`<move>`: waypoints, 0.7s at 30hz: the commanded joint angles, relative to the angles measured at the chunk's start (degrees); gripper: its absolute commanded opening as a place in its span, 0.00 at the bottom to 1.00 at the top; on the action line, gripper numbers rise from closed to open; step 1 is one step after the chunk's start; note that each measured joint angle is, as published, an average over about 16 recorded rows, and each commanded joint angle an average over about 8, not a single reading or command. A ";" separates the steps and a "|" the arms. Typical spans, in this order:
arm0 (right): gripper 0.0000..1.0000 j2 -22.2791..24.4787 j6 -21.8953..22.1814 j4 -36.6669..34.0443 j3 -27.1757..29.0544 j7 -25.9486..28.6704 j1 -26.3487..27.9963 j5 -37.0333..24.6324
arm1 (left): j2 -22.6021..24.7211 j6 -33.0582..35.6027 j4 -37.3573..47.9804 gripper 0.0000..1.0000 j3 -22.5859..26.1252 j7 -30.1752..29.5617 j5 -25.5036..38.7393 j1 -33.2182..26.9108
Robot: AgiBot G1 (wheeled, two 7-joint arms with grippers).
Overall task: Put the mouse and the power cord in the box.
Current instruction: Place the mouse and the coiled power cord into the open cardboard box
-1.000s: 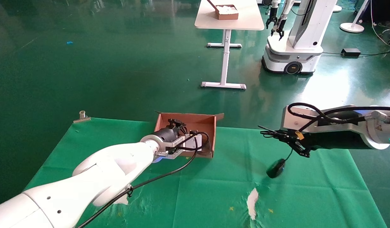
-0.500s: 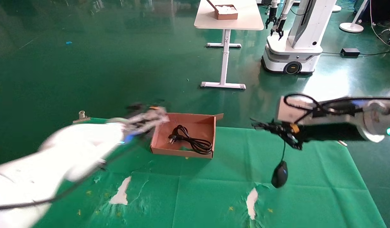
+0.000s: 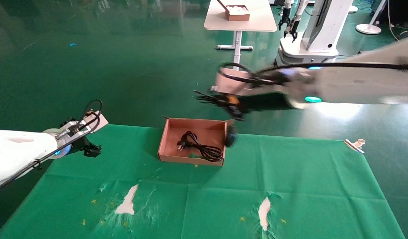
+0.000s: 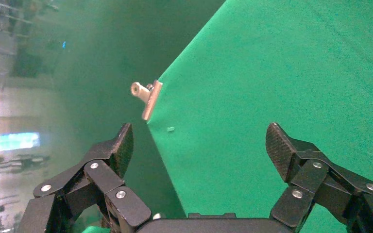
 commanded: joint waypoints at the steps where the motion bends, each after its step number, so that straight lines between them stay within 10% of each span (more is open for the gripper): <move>1: 0.00 -4.32 2.13 -5.79 0.01 -3.31 1.41 0.38 | -0.40 0.28 -0.52 1.00 -0.01 0.22 -0.26 0.08; 13: 0.00 -10.45 11.73 -18.48 -11.77 -9.39 -0.38 10.36 | -0.68 0.51 -1.16 1.00 0.02 -0.21 0.02 0.14; 21: 0.94 -10.80 16.32 -20.86 -16.57 -7.09 -1.08 15.28 | -0.85 0.60 -1.23 1.00 -0.02 -0.40 -0.03 0.13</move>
